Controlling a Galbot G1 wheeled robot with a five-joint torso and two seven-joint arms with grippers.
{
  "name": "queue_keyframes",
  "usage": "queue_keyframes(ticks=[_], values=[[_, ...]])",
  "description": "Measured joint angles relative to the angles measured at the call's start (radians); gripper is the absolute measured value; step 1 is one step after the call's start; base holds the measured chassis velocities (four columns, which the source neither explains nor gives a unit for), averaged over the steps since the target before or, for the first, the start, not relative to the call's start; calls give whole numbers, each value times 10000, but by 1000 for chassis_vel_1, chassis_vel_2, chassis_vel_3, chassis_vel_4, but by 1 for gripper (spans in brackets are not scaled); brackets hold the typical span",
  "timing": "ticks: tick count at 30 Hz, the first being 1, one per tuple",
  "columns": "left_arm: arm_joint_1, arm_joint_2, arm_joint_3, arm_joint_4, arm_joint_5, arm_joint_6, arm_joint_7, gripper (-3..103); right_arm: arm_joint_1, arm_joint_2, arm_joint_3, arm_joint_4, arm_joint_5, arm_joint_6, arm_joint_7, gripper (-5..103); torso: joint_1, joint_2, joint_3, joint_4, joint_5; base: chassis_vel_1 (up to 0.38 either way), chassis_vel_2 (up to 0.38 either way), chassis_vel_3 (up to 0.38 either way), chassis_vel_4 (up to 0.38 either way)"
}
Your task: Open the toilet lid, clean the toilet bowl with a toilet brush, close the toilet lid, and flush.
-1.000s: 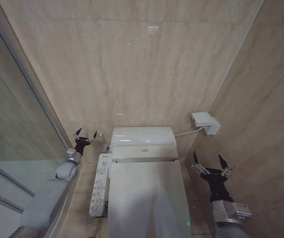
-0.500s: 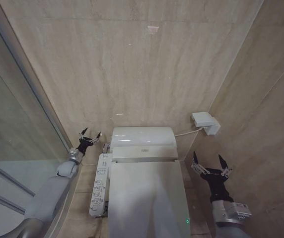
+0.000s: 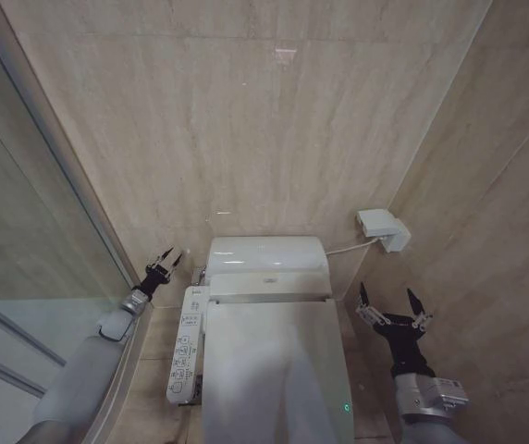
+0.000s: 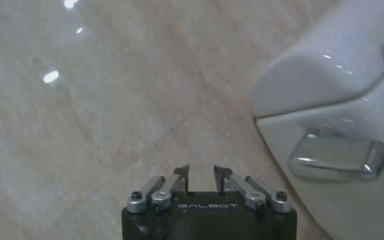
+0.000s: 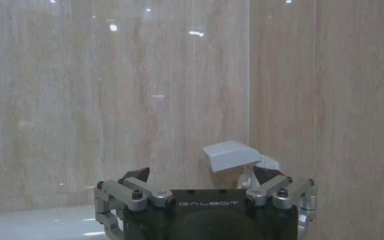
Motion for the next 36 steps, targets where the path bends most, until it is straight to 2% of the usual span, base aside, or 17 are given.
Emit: queue_keyframes(ticks=[4,7,8,22,36], values=[[137,-56,-201,-143,603,-234,-63,28,0,0,0,0,0,0,0,100,0,0,0,0,1,0,0,0,0],[322,-75,-220,-347,663,-261,-69,28,0,0,0,0,0,0,1,100,0,0,0,0,0,0,0,0,0],[436,-82,-220,-464,673,-261,-69,2,0,0,0,0,0,0,0,100,0,0,0,-1,0,0,0,0,0],[1111,-30,-238,-1009,816,-262,-11,0,0,0,0,1,0,0,0,100,0,0,0,1,0,0,0,0,0],[1098,-138,-119,-1067,1023,-319,41,0,0,0,0,0,0,0,0,100,0,0,0,1,1,0,0,0,0]])
